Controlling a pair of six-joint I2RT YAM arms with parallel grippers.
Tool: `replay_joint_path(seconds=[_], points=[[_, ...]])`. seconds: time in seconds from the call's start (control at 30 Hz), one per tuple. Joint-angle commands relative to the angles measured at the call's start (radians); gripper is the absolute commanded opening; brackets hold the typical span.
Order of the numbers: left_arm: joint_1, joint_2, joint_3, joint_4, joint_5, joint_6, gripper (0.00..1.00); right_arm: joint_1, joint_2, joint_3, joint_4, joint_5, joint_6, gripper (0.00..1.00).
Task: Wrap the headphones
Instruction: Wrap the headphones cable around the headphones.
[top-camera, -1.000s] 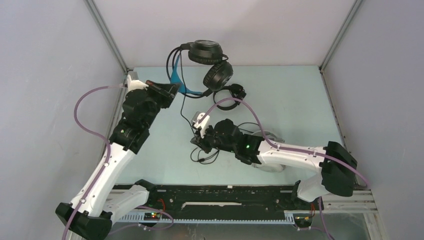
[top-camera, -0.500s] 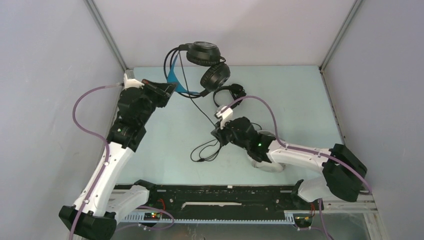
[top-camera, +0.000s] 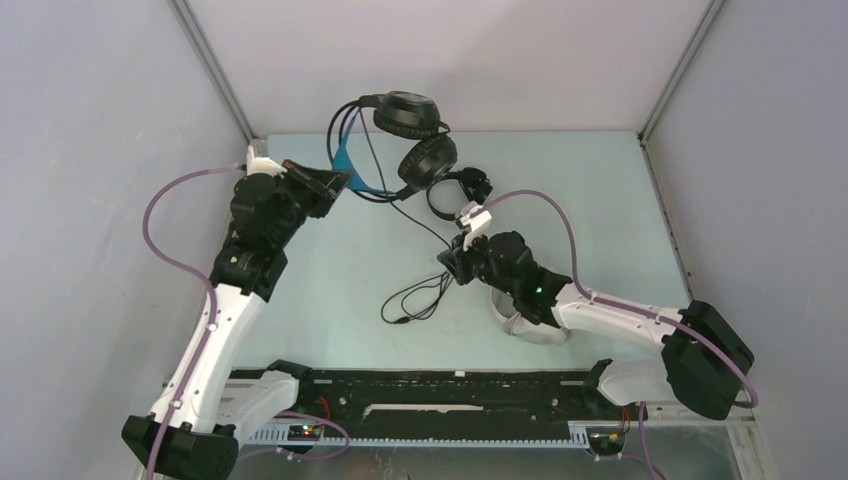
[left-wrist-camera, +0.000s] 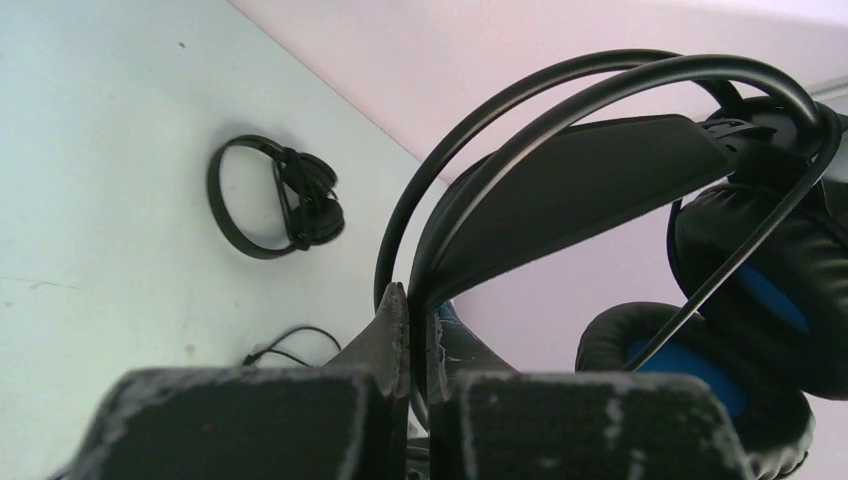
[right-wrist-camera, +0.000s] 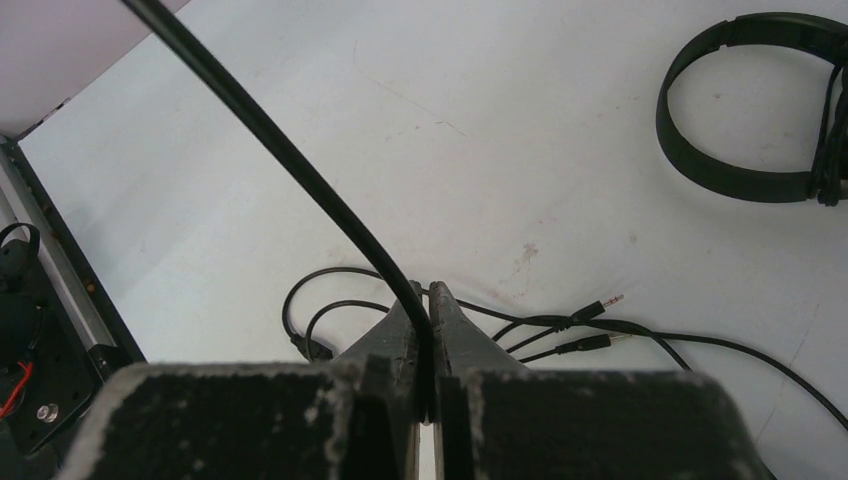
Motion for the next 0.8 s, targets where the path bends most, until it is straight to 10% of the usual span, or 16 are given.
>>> replay_joint_path(seconds=[0.0, 0.77], points=[[0.041, -0.032, 0.084, 0.078, -0.032, 0.033, 0.0, -0.008, -0.061, -0.029, 0.011, -0.027, -0.01, 0.0], [0.065, -0.096, 0.113, -0.026, 0.196, -0.015, 0.0, -0.009, 0.151, -0.047, 0.439, -0.296, -0.151, 0.14]])
